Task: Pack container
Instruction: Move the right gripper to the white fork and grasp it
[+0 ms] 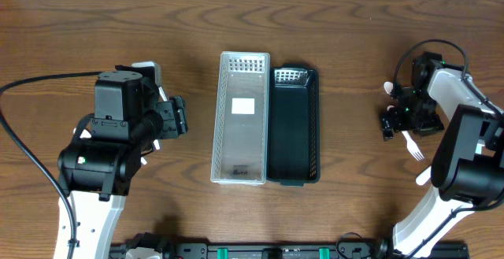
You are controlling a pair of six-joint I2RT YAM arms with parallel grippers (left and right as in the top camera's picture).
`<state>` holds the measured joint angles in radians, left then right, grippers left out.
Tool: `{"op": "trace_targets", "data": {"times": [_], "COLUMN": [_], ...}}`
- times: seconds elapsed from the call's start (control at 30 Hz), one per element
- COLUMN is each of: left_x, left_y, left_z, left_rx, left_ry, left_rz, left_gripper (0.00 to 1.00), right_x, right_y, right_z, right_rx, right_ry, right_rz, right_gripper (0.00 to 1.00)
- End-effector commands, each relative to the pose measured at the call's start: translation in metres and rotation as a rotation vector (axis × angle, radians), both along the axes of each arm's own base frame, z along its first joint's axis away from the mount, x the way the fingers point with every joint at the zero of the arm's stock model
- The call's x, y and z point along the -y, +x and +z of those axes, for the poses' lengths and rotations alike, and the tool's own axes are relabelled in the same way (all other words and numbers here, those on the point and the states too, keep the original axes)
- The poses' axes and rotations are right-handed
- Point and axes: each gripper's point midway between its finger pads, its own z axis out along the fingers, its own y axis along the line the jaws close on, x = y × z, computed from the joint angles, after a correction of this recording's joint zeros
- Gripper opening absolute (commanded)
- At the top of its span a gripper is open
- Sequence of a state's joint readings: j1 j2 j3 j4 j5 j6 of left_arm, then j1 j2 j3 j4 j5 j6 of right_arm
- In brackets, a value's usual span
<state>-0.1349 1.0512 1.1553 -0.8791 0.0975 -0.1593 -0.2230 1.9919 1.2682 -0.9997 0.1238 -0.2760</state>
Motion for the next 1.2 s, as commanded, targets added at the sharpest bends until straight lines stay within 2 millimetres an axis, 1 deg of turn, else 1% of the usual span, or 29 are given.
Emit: {"op": "trace_targets", "data": {"times": [0.0,0.1,0.17,0.27,0.4,0.47,0.67,0.73,0.9,1.1,1.17], "left_x": [-0.001,-0.001,-0.001,-0.001,-0.001,-0.001,-0.001,-0.001,-0.001,-0.001,-0.001], "left_y": [0.001,0.001,0.001,0.001,0.001,0.001,0.001,0.001,0.001,0.001,0.001], "left_z": [0.004,0.004,0.004,0.004,0.004,0.004,0.004,0.004,0.004,0.004,0.004], "left_rx": [0.009,0.009,0.009,0.009,0.009,0.009,0.009,0.009,0.009,0.009,0.009], "left_ry": [0.007,0.007,0.007,0.007,0.007,0.007,0.007,0.007,0.007,0.007,0.007], "left_rz": [0.002,0.002,0.002,0.002,0.002,0.002,0.002,0.002,0.002,0.002,0.002], "left_gripper": [0.73,0.73,0.73,0.73,0.73,0.73,0.73,0.73,0.73,0.73,0.73], "right_x": [-0.001,-0.001,-0.002,-0.008,-0.010,-0.010,-0.013,-0.013,-0.013,-0.012,-0.011], "right_y": [-0.015,-0.014,-0.014,-0.013,-0.012,-0.012,-0.011,-0.010,-0.009,-0.005,-0.004], "right_z": [-0.017,-0.018,-0.018,-0.019,-0.019,-0.019,-0.020,-0.020,-0.020,-0.021,-0.021], "right_rx": [-0.048,-0.039,-0.038,-0.032,-0.029,-0.028,-0.022,-0.018,-0.013,0.004,0.011], "right_ry": [-0.010,-0.016,-0.010,0.022,0.037,0.037,0.049,0.048,0.046,0.036,0.036], "right_rz": [-0.008,-0.038,-0.038,-0.043,-0.046,-0.046,-0.052,-0.061,-0.068,-0.104,-0.104], "right_gripper": [0.95,0.94,0.89,0.86,0.72,0.68,0.40,0.34,0.32,0.22,0.20]}}
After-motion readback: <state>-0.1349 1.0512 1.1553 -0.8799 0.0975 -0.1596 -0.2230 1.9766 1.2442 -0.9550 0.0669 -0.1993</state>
